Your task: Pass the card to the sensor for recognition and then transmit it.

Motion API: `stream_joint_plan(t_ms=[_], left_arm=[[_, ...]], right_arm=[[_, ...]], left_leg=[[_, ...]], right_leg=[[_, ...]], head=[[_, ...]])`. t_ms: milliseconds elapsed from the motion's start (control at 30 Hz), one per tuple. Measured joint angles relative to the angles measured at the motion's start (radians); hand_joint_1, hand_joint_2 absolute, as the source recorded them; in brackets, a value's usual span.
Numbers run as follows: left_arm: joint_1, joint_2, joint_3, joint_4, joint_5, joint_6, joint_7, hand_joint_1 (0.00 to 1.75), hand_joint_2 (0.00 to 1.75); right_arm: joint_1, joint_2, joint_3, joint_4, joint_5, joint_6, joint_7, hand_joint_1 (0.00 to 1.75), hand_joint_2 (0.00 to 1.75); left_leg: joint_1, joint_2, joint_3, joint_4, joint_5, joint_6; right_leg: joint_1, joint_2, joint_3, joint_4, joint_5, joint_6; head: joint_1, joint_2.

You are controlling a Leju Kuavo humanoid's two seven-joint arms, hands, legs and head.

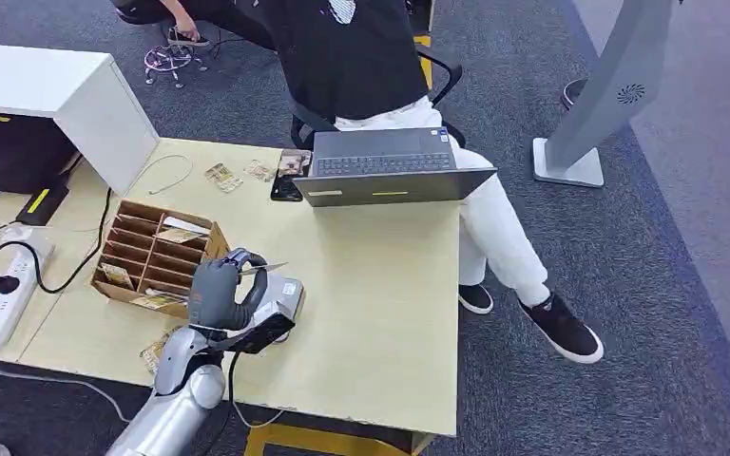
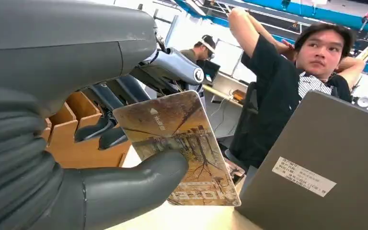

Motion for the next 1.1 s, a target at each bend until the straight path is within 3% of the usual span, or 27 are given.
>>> stream_joint_plan(t_ms=[367, 733, 1100], left_arm=[[0.000, 0.000, 0.000, 0.019, 0.005, -0.011, 0.000, 1.75, 1.75], [-0.017, -0.009, 0.006, 0.190, 0.012, -0.008, 0.026, 1.75, 1.75], [-0.037, -0.010, 0.024, 0.237, 0.010, -0.008, 0.026, 1.75, 1.75]], right_arm=[[0.001, 0.000, -0.007, 0.000, -0.011, -0.003, -0.010, 0.00, 1.75], [0.000, -0.010, -0.018, 0.000, 0.000, -0.002, 0.006, 0.00, 1.75], [-0.001, -0.012, -0.019, 0.000, 0.002, 0.000, 0.009, 0.00, 1.75]], left_leg=[[0.000, 0.000, 0.000, 0.000, 0.000, 0.000], [0.000, 0.000, 0.000, 0.000, 0.000, 0.000], [0.000, 0.000, 0.000, 0.000, 0.000, 0.000]], right_leg=[[0.000, 0.000, 0.000, 0.000, 0.000, 0.000], [0.000, 0.000, 0.000, 0.000, 0.000, 0.000], [0.000, 0.000, 0.001, 0.000, 0.000, 0.000]], head=[[0.000, 0.000], [0.000, 0.000], [0.000, 0.000]])
